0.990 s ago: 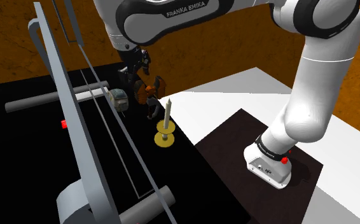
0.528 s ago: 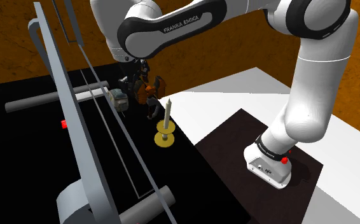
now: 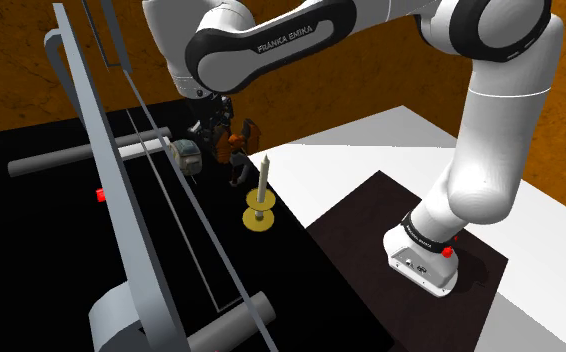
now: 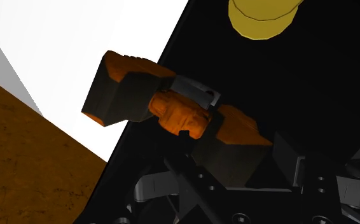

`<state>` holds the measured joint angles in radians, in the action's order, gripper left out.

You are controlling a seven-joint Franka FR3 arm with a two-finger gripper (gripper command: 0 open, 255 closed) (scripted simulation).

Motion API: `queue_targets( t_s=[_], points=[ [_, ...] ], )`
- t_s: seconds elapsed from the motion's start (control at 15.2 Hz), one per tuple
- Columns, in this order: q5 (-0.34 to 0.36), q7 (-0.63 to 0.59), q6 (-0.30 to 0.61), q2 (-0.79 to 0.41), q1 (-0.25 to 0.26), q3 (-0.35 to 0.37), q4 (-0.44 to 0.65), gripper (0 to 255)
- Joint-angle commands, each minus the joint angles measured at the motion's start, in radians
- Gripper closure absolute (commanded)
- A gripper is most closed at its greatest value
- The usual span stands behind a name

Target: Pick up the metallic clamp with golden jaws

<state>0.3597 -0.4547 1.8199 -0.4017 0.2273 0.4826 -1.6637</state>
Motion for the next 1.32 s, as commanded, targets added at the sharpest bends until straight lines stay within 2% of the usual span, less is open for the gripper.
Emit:
queue_targets(
  t_s=[0.0, 1.25],
  points=[
    [0.001, 0.000, 0.000, -0.002, -0.001, -0.002, -0.001, 255],
    [-0.030, 0.044, -0.178, 0.045, 0.006, 0.012, 0.141, 255]
  ],
)
